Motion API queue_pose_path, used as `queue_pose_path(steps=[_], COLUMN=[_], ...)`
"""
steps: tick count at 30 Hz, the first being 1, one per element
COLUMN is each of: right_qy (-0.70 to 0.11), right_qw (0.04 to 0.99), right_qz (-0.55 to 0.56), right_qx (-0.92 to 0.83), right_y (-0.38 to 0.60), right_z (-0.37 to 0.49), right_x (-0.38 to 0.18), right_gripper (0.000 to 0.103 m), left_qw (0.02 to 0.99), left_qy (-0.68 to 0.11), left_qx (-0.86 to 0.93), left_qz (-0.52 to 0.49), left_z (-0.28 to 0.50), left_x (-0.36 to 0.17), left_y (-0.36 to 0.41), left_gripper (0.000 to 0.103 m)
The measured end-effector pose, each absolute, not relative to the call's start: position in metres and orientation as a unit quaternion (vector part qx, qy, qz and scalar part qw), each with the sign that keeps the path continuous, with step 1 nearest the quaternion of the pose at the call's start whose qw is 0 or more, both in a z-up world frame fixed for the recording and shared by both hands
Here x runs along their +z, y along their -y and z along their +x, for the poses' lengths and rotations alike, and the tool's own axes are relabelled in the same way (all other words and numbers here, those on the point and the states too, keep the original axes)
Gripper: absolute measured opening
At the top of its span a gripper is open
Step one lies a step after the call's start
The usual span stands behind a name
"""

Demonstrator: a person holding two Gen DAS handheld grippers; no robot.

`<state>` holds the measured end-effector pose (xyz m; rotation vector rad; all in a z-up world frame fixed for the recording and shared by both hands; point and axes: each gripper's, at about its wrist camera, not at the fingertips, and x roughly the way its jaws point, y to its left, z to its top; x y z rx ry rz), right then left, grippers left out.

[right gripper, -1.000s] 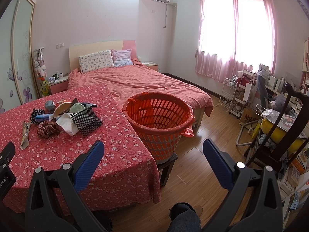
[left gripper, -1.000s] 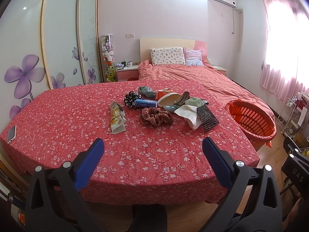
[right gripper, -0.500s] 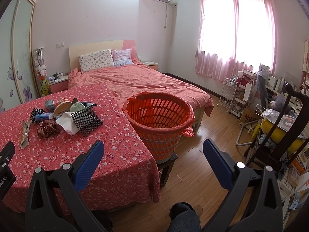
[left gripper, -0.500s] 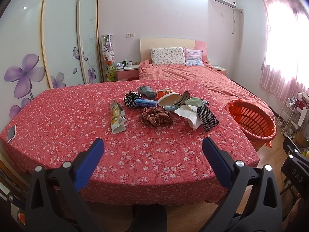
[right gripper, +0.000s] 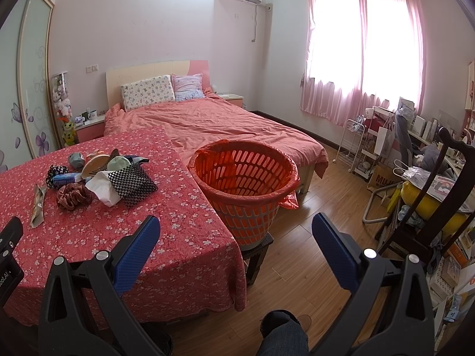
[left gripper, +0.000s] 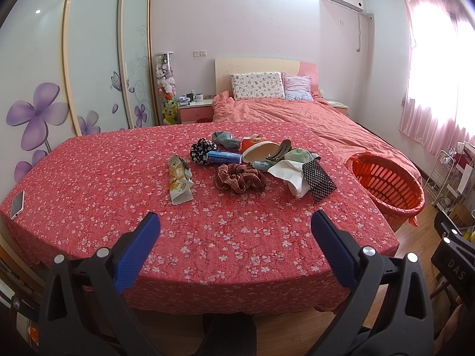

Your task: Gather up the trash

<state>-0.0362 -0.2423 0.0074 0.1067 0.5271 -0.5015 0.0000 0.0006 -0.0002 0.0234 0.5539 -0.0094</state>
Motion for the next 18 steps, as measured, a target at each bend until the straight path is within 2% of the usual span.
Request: queue_pose_path(steps=[18], right_qy=[-0.259], right_qw=[0.933], right_qz=[0.052], right_qx=[-0.245], right_y=[0.2422], right_z=[-0.0357], right_x=[0.0068], right_gripper=[0.101], left_qw=[0.962], left_qy=[-0.274], left_qx=[-0.005], left_qz=[0.011], left_z=[-0.0013], left_x=[-0.0010], left_y=[-0.0029], left_gripper=[0.099])
